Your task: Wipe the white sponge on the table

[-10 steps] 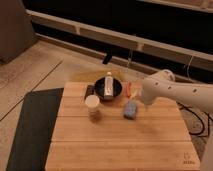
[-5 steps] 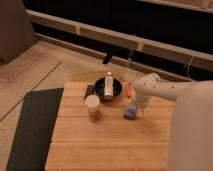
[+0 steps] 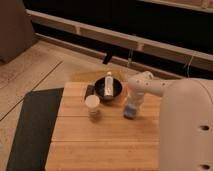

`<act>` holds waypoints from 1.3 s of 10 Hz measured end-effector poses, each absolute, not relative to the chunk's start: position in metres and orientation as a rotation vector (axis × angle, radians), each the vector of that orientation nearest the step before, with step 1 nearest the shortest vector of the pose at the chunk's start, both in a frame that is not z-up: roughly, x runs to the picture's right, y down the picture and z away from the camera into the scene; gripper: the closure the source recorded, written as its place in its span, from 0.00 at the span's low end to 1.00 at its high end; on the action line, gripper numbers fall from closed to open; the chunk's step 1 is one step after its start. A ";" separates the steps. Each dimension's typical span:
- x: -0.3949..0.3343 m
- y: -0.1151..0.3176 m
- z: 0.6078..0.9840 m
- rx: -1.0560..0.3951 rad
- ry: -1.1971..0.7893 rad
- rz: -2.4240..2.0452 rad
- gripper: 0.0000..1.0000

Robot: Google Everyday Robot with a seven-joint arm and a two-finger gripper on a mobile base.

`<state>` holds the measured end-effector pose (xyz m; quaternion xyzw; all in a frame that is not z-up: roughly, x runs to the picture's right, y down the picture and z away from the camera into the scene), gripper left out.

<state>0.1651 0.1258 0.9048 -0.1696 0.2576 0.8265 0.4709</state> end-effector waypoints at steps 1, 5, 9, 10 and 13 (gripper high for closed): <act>0.166 0.130 0.906 -0.421 0.638 2.022 0.64; 0.166 0.133 0.903 -0.432 0.643 2.029 0.99; 0.139 0.142 0.891 -0.480 0.618 2.009 1.00; 0.131 0.148 0.889 -0.493 0.620 1.997 1.00; 0.122 0.152 0.896 -0.497 0.641 1.970 1.00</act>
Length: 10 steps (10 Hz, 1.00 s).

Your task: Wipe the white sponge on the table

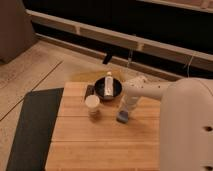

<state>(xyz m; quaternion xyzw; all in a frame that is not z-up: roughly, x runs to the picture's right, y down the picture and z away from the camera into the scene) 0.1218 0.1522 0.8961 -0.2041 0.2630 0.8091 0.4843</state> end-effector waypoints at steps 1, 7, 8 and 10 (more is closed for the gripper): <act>0.112 0.143 0.909 -0.490 0.641 1.955 1.00; 0.171 0.099 0.949 -0.325 0.738 2.003 1.00; 0.191 0.102 0.947 -0.299 0.767 2.033 1.00; 0.229 0.116 0.938 -0.255 0.841 2.092 1.00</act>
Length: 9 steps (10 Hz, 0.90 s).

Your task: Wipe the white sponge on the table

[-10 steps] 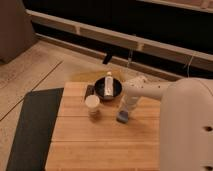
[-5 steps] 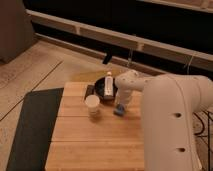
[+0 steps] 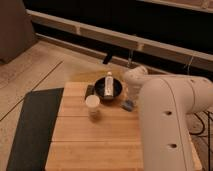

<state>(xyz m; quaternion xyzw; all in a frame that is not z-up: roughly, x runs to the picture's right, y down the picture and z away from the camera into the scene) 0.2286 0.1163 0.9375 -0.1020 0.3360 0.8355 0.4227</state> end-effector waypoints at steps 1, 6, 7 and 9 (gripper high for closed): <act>0.233 0.121 0.931 -0.251 0.855 2.100 1.00; 0.171 0.138 0.895 -0.367 0.780 2.003 1.00; 0.153 0.141 0.888 -0.395 0.757 1.973 1.00; 0.130 0.145 0.884 -0.430 0.734 1.937 1.00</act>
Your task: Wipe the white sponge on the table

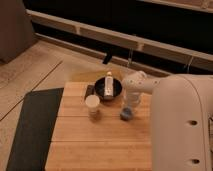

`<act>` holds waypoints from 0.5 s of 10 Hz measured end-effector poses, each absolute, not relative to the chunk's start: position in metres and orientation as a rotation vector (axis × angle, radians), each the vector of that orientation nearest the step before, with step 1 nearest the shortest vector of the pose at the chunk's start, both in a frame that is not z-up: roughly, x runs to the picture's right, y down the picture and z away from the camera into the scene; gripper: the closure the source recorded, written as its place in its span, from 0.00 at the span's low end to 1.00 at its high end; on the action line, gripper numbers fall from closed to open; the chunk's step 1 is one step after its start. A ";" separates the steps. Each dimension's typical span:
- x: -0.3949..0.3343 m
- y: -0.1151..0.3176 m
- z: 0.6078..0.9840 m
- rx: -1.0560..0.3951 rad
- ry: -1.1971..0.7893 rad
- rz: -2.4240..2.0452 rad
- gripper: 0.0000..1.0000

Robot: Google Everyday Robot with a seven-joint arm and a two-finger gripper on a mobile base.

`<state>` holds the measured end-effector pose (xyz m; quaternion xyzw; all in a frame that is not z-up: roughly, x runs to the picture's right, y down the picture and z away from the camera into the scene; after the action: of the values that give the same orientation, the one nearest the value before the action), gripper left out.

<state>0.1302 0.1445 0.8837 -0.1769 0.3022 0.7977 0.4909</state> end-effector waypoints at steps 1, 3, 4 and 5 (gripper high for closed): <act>0.118 0.145 0.886 -0.447 0.725 1.927 1.00; 0.104 0.148 0.900 -0.470 0.734 1.922 1.00; 0.105 0.144 0.912 -0.467 0.734 1.926 1.00; 0.106 0.139 0.920 -0.459 0.735 1.930 1.00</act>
<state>0.1058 0.1394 0.9196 -0.1891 0.3027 0.7949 0.4907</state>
